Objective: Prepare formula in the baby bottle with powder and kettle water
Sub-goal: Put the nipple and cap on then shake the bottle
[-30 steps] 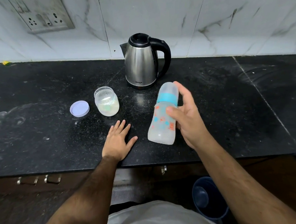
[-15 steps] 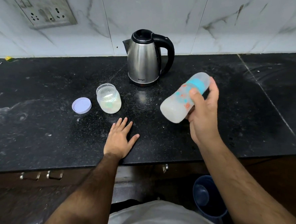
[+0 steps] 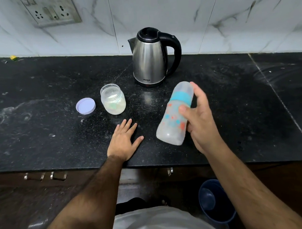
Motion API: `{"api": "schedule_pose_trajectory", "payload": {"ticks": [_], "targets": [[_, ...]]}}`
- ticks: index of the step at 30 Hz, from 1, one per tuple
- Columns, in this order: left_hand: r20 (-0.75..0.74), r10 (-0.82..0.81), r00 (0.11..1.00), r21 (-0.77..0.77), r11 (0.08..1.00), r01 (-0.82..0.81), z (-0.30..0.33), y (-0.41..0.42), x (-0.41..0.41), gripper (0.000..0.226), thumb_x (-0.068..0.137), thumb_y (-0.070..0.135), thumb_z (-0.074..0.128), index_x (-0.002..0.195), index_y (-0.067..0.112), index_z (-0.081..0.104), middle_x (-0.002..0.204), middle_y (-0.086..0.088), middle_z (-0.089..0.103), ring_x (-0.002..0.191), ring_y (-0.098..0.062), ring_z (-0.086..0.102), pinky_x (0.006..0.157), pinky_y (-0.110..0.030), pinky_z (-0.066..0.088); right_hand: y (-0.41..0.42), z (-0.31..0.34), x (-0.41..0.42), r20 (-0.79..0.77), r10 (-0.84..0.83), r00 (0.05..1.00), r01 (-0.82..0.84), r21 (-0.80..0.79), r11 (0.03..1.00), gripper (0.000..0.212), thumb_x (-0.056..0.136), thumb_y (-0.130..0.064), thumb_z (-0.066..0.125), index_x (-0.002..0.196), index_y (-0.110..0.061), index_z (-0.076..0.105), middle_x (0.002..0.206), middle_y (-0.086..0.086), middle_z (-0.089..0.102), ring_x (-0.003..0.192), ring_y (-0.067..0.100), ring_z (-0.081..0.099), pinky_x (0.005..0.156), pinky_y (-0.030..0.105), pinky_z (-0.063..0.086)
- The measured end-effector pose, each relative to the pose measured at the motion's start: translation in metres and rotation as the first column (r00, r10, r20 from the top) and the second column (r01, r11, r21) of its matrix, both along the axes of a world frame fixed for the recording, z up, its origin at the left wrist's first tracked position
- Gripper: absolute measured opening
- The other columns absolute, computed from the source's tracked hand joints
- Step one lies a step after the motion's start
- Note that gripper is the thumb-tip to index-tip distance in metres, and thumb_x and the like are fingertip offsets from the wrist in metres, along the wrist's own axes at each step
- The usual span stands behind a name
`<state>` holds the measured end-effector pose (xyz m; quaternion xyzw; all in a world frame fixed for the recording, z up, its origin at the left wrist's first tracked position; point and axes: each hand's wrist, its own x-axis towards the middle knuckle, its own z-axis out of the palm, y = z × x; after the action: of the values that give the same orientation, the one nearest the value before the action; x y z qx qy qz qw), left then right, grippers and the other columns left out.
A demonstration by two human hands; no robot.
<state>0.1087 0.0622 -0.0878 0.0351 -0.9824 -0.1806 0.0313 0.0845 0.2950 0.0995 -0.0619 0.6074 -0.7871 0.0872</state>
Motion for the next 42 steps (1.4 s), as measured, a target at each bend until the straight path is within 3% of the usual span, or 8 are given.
{"api": "schedule_pose_trajectory", "payload": {"ticks": [6,12,16,21,26,31,37,42], "targets": [[0.001,0.001,1.0,-0.002,1.0,-0.001,0.0,0.0,0.0,0.068,0.095,0.062,0.039,0.149,0.022,0.038,0.162,-0.001,0.024,0.152,-0.017,0.011,0.124,-0.037,0.007,0.004,0.004,-0.009,-0.011,-0.202,0.979,0.2,-0.095,0.975,0.062,0.1,-0.01,0.05,0.153,-0.024,0.02,0.09,-0.019,0.074,0.086,0.006,0.071,0.076,0.034,0.059],[0.005,-0.001,1.0,-0.002,1.0,0.002,0.001,0.0,0.0,0.066,0.095,0.06,0.043,0.15,0.022,0.038,0.162,-0.001,0.024,0.152,-0.017,0.011,0.124,-0.037,0.007,0.004,0.006,0.002,-0.028,0.014,1.0,-0.014,-0.011,1.0,0.072,0.086,-0.012,0.058,0.15,-0.023,0.026,0.12,0.003,0.064,0.096,0.016,0.07,0.076,0.035,0.058],[0.003,-0.004,1.0,0.002,1.0,0.004,0.001,-0.001,0.0,0.066,0.095,0.059,0.043,0.149,0.021,0.038,0.162,-0.001,0.024,0.152,-0.017,0.011,0.124,-0.036,0.006,0.007,0.003,-0.007,-0.042,-0.163,0.986,0.16,-0.076,0.984,0.063,0.098,-0.012,0.052,0.152,-0.023,0.02,0.094,-0.017,0.074,0.089,0.008,0.071,0.076,0.036,0.057],[0.005,-0.008,1.0,-0.004,1.0,0.008,0.0,-0.002,0.0,0.07,0.094,0.063,0.039,0.149,0.021,0.039,0.161,-0.001,0.025,0.151,-0.017,0.012,0.124,-0.037,0.006,0.001,0.004,-0.001,-0.035,0.059,0.998,-0.059,0.006,0.998,0.075,0.086,-0.014,0.059,0.151,-0.024,0.024,0.113,0.0,0.069,0.095,0.017,0.071,0.076,0.035,0.058],[0.0,-0.009,1.0,-0.008,1.0,0.009,-0.002,-0.002,-0.001,0.069,0.094,0.063,0.038,0.149,0.021,0.04,0.161,-0.002,0.027,0.151,-0.017,0.013,0.124,-0.037,0.008,-0.001,0.008,-0.011,-0.022,-0.167,0.986,0.164,-0.097,0.982,0.061,0.1,-0.009,0.05,0.152,-0.025,0.02,0.09,-0.02,0.074,0.088,0.008,0.071,0.076,0.034,0.059],[0.005,-0.013,1.0,-0.013,1.0,0.013,-0.001,-0.002,0.0,0.078,0.088,0.069,0.026,0.149,0.022,0.04,0.161,-0.002,0.027,0.151,-0.017,0.013,0.124,-0.036,0.007,-0.005,-0.005,0.005,-0.013,0.085,0.996,-0.085,-0.007,0.996,0.07,0.085,-0.012,0.06,0.144,-0.031,0.028,0.109,0.0,0.072,0.095,0.016,0.072,0.076,0.034,0.058],[0.003,-0.01,1.0,-0.01,1.0,0.01,-0.002,-0.003,-0.001,0.07,0.093,0.064,0.037,0.149,0.022,0.039,0.161,-0.001,0.026,0.151,-0.016,0.012,0.124,-0.035,0.005,-0.004,-0.004,-0.007,-0.025,-0.13,0.991,0.127,-0.105,0.986,0.068,0.095,-0.012,0.058,0.152,-0.027,0.023,0.102,-0.013,0.072,0.094,0.013,0.07,0.081,0.04,0.057],[0.01,-0.017,1.0,-0.017,1.0,0.017,-0.001,-0.003,-0.001,0.079,0.088,0.069,0.024,0.149,0.022,0.038,0.161,-0.001,0.025,0.151,-0.016,0.011,0.124,-0.035,0.005,-0.006,-0.004,0.002,-0.015,0.076,0.997,-0.076,0.014,0.997,0.071,0.082,-0.012,0.062,0.143,-0.033,0.032,0.125,0.012,0.065,0.098,0.022,0.07,0.08,0.04,0.059]]}}
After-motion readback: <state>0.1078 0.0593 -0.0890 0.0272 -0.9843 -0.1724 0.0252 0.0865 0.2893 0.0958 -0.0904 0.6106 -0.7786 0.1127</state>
